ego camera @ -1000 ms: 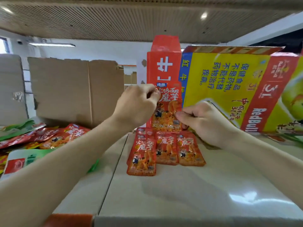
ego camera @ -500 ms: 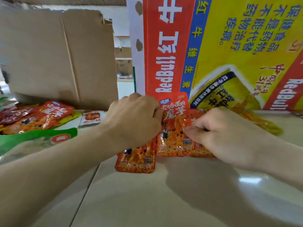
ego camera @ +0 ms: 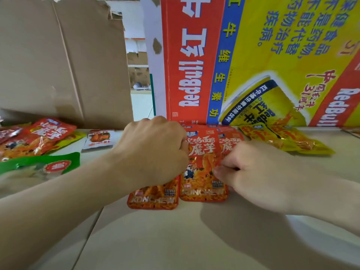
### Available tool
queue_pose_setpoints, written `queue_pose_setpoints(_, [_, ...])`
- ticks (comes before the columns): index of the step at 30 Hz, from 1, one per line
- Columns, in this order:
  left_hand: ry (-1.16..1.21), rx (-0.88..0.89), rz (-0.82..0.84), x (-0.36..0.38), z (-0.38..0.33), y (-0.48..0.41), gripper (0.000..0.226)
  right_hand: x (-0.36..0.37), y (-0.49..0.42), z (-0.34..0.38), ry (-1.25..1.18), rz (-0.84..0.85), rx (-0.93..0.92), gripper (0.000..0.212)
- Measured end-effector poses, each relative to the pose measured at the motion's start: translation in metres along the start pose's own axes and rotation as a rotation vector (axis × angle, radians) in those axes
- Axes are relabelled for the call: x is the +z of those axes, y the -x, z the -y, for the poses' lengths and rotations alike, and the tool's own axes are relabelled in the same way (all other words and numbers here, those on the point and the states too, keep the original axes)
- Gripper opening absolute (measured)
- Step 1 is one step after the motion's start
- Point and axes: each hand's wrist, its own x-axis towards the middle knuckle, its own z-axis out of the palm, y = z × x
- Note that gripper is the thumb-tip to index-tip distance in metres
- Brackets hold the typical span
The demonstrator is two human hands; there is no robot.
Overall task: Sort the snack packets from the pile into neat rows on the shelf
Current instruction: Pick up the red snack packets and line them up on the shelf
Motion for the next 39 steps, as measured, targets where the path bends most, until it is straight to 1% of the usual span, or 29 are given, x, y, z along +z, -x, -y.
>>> queue_pose_setpoints(2, [-0.020,0.016,0.026,0.000,0.000,-0.001,0.034,0.004,0.000,-0.001,-0.005,-0.017,-0.001,0.031])
queue_pose_setpoints(5, [-0.030,0.032,0.045,-0.001,0.001,0.000,0.031,0.011,-0.002,-0.006,-0.022,-0.042,0.006,0.031])
queue_pose_setpoints(11, [0.005,0.043,0.055,0.001,0.002,0.001,0.034,0.010,-0.003,-0.004,0.007,-0.067,-0.071,0.041])
queue_pose_setpoints(14, [0.045,0.043,0.061,0.005,0.003,0.000,0.033,0.010,0.000,-0.002,0.030,-0.099,-0.089,0.040])
queue_pose_setpoints(18, [0.142,0.022,0.080,0.005,0.003,0.001,0.038,-0.003,0.007,0.005,0.258,-0.040,-0.092,0.048])
queue_pose_setpoints(21, [0.173,0.014,0.053,0.005,0.003,0.002,0.040,-0.006,0.007,0.011,0.331,0.013,-0.070,0.049])
queue_pose_setpoints(25, [0.156,0.015,0.023,0.006,0.001,0.004,0.039,-0.005,0.007,0.012,0.361,0.017,-0.052,0.049])
queue_pose_setpoints(32, [0.156,-0.020,0.061,0.004,-0.006,0.004,0.039,-0.005,0.007,0.013,0.407,0.010,-0.061,0.052])
queue_pose_setpoints(35, [0.131,-0.007,0.073,0.004,-0.006,0.005,0.039,-0.005,0.008,0.014,0.414,0.002,-0.069,0.053])
queue_pose_setpoints(39, [0.096,0.021,0.049,0.002,-0.007,0.005,0.040,-0.004,0.007,0.012,0.431,-0.013,-0.083,0.054])
